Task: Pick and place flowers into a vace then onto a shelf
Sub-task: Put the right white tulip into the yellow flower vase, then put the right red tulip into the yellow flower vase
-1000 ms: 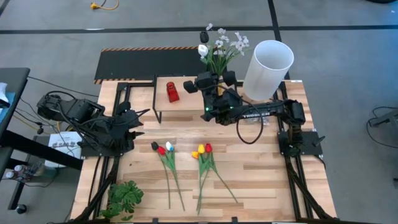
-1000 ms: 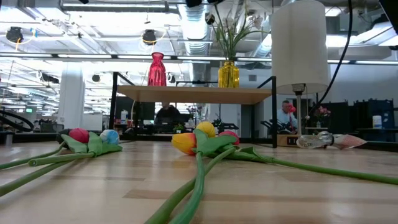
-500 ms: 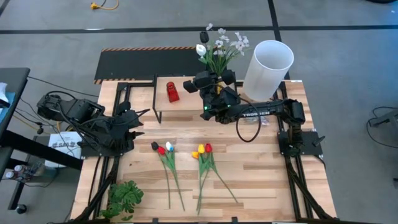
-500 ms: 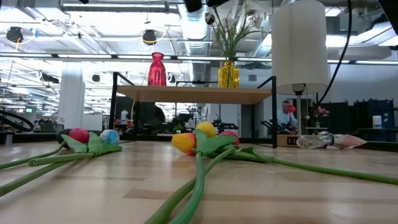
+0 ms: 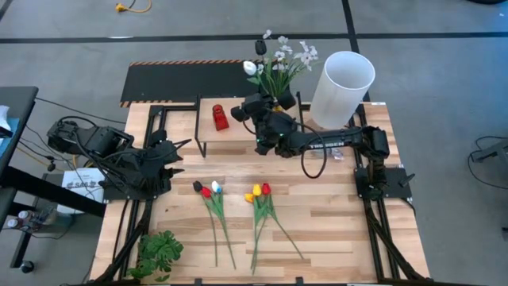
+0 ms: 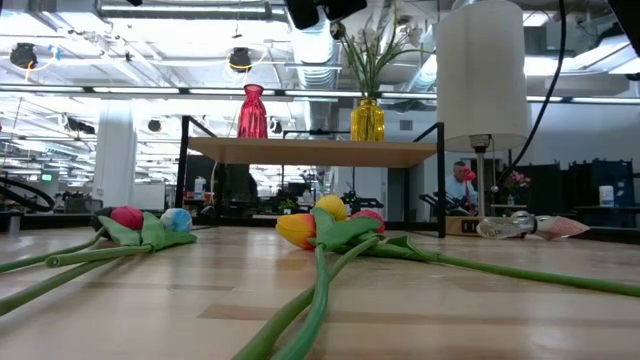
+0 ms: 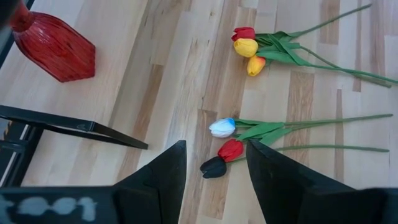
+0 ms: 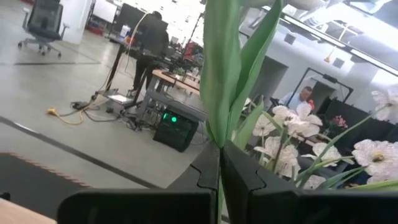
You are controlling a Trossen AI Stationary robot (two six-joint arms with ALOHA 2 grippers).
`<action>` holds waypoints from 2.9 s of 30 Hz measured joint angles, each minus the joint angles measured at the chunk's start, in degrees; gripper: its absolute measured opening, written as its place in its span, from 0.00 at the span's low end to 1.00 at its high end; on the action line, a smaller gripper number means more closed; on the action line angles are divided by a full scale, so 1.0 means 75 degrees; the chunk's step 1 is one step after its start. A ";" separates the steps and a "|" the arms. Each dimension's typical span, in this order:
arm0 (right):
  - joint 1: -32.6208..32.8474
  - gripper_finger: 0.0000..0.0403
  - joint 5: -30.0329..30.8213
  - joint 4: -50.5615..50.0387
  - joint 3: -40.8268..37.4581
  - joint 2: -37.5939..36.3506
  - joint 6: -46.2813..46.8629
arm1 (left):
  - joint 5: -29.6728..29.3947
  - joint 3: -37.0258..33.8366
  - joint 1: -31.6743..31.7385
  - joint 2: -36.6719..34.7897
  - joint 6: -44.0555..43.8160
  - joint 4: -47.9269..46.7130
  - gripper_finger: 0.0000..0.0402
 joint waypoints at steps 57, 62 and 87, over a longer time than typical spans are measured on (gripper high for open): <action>-0.0067 0.16 0.1179 -0.0936 -0.0006 0.0006 0.0838 | 0.0005 0.0000 -0.0002 0.0000 -0.0052 0.0000 0.39; 0.0054 0.17 0.1324 -0.0904 -0.0006 0.0006 0.0979 | 0.0005 0.0000 -0.0002 0.0000 -0.0052 0.0000 0.39; 0.0631 0.61 0.1516 -0.1254 -0.0006 0.0006 0.1646 | 0.0006 0.0001 0.0000 0.0001 -0.0052 0.0000 0.39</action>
